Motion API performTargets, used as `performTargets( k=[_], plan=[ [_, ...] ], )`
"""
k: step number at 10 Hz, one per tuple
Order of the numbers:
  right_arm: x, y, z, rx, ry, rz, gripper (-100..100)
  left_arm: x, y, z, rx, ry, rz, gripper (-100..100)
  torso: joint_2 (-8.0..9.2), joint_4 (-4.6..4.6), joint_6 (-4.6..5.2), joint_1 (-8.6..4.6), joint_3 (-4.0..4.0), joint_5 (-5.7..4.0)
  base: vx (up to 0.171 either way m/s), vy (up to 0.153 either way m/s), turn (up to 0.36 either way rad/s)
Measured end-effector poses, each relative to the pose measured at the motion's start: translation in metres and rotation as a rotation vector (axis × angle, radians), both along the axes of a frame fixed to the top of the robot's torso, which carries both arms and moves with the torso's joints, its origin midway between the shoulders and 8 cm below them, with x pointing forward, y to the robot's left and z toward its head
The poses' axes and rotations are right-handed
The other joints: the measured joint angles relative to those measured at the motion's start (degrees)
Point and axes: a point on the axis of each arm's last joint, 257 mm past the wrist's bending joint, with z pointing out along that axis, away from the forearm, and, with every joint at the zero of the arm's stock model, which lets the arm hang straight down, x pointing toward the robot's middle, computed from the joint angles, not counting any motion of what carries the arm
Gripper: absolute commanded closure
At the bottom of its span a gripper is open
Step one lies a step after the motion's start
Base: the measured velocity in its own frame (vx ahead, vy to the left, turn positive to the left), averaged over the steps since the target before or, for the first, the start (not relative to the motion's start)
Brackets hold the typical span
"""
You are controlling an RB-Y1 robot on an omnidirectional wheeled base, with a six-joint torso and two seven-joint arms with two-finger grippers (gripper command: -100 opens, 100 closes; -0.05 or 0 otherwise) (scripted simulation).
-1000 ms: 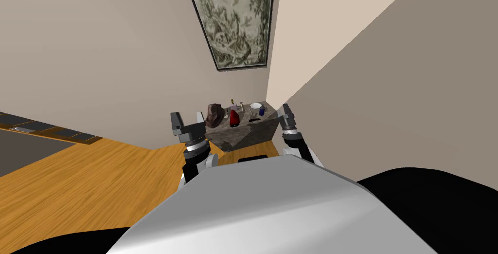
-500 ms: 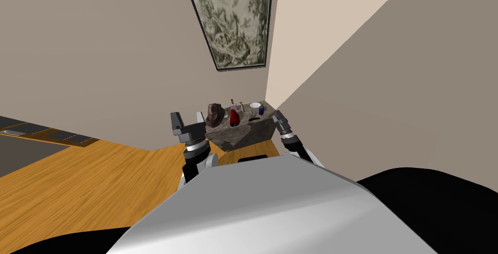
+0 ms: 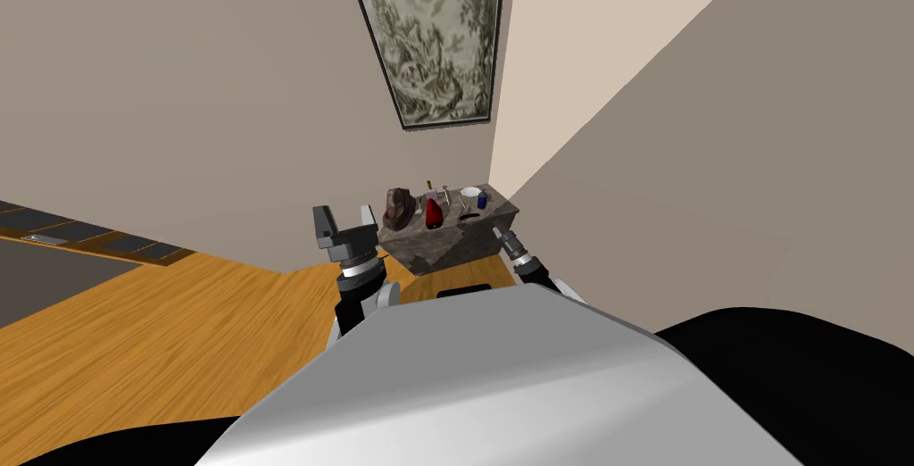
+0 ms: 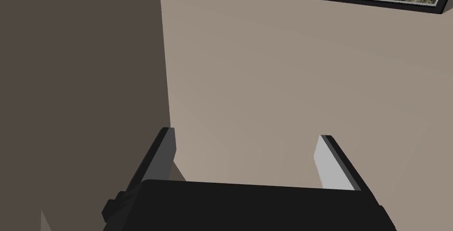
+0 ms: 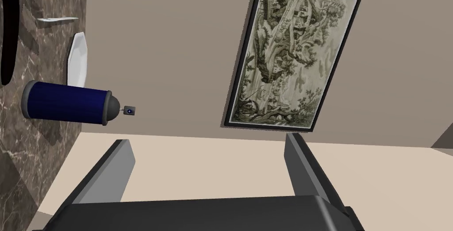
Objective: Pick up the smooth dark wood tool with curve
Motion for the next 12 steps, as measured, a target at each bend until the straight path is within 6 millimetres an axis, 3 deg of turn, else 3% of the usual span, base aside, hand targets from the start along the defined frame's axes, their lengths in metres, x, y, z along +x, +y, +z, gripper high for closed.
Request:
performTargets(
  k=[3,8,11,12],
  plan=[
    [-0.012,0.008,-0.031,-0.063,0.069,0.053,-100,0.000,0.000,0.000,0.000,0.000,0.000,0,0.01,0.01,0.01,-0.08,0.01,-0.01,-0.049,0.050,0.044],
    [-0.042,0.018,-0.115,-0.224,0.209,0.164,-100,0.000,0.000,0.000,0.000,0.000,0.000,0,0.03,0.02,0.01,0.01,0.03,0.01,-0.060,0.081,0.077],
    [-0.069,0.010,-0.166,-0.330,0.292,0.225,-100,0.000,0.000,0.000,0.000,0.000,0.000,0,0.00,0.01,0.00,0.01,0.01,0.01,-0.042,0.069,0.080],
    [-0.077,0.007,-0.174,-0.361,0.311,0.243,-100,0.000,0.000,0.000,0.000,0.000,0.000,0,0.00,0.01,0.01,-0.02,0.01,0.02,-0.034,0.093,0.146]
  ],
)
